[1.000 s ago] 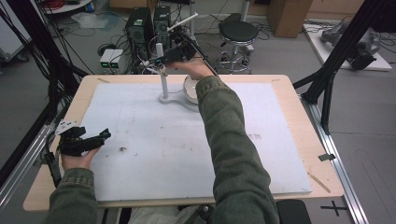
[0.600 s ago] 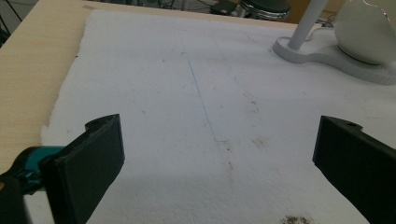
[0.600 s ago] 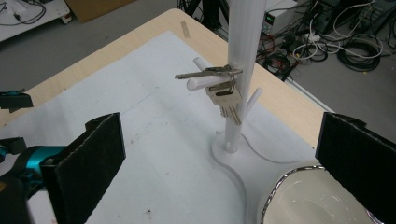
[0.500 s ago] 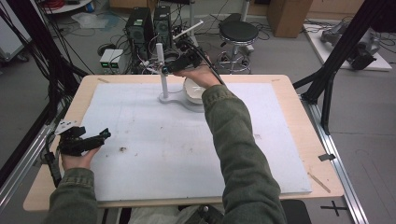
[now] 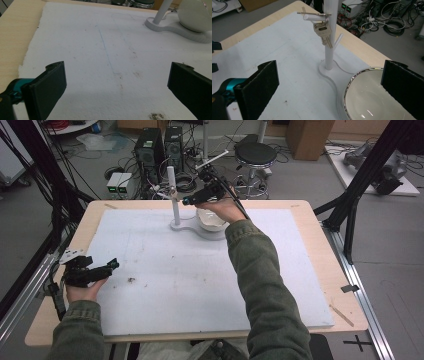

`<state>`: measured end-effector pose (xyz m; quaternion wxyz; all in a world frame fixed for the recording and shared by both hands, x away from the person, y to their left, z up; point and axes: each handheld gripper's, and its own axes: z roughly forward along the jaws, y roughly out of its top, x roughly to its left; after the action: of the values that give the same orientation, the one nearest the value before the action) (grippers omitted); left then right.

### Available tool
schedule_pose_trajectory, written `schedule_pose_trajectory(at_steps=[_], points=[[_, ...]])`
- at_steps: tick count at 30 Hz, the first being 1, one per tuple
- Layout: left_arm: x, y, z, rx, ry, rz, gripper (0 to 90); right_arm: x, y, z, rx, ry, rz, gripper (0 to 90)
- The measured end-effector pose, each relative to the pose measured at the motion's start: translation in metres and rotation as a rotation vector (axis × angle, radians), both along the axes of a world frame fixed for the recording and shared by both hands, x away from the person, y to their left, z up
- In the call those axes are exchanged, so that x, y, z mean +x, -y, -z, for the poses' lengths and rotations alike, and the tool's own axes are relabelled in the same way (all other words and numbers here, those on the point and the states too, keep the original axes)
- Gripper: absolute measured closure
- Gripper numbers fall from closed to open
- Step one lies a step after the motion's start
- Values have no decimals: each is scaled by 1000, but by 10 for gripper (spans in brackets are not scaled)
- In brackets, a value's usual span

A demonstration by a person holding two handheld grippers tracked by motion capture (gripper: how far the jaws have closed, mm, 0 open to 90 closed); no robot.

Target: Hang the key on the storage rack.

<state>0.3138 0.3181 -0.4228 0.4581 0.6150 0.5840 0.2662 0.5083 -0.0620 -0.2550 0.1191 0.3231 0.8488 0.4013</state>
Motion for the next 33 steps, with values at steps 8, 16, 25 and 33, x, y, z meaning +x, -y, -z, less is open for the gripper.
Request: schedule_pose_trajectory(at_steps=[8,16,25,33], points=[[0,-1,0,7,5,-6,25,-8,9,9,13,17,1,6],[-1,-1,-1,18,8,-9,25,-14,17,18,4,8,1,6],[-1,1,-1,36,9,-13,25,-21,35,27,-4,1,22,6],[-1,0,-1,33,8,-13,25,-29,51,30,-51,-5,44,6]])
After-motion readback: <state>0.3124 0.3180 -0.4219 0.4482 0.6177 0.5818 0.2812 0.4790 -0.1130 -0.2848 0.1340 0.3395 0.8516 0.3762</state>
